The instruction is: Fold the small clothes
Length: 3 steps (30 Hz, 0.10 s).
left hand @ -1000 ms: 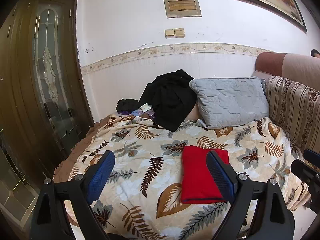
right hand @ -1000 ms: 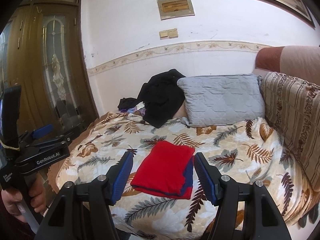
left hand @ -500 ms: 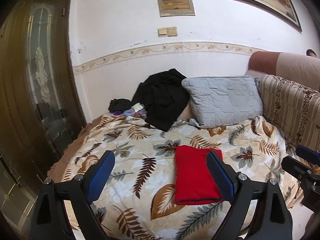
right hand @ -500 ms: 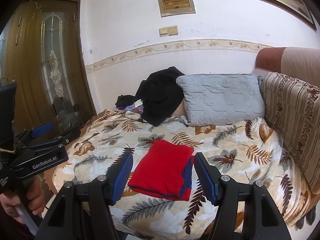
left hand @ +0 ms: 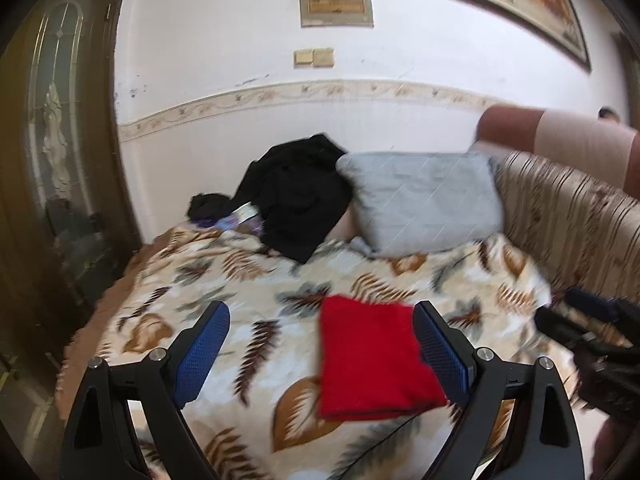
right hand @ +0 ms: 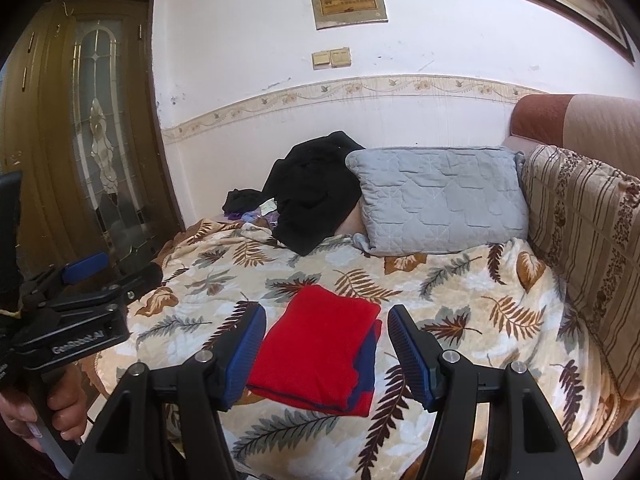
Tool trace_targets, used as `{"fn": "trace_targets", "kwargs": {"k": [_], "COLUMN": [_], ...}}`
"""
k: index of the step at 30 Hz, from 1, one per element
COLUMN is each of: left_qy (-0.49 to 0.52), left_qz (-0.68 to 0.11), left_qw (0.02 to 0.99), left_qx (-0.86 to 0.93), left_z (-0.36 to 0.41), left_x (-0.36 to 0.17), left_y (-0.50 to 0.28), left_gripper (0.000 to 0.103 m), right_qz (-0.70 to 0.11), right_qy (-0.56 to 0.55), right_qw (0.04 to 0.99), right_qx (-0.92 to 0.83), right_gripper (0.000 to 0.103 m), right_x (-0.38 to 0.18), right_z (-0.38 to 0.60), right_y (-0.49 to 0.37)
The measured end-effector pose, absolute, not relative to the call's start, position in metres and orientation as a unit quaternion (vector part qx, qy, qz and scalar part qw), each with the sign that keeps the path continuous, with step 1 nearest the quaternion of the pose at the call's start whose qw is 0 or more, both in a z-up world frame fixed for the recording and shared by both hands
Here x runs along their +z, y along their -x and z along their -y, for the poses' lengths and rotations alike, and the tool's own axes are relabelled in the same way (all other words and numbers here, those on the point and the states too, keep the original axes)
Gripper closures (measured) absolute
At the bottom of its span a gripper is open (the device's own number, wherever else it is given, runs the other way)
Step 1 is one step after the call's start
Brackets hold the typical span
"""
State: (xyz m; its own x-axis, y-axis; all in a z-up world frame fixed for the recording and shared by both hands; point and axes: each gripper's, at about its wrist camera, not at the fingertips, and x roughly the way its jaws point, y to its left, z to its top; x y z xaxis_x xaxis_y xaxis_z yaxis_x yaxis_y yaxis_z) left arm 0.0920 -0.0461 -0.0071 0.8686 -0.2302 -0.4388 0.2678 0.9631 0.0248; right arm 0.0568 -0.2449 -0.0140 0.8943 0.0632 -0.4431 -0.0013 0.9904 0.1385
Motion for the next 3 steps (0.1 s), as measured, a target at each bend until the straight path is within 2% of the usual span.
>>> {"fn": "trace_targets", "kwargs": {"k": [3], "left_qy": [-0.016], "left_qz": [-0.2], "left_qw": [0.969], "left_qx": [-0.144], "left_z": [0.049], "left_x": [0.001], "left_y": [-0.105], "left_gripper": [0.01], "right_qz": [-0.238], "right_qy": [-0.066], "right_qw": [0.969], "right_qx": [0.0], "right_gripper": [0.035], "right_x": [-0.015], "right_z": [0.257], "right_y": [-0.078]}}
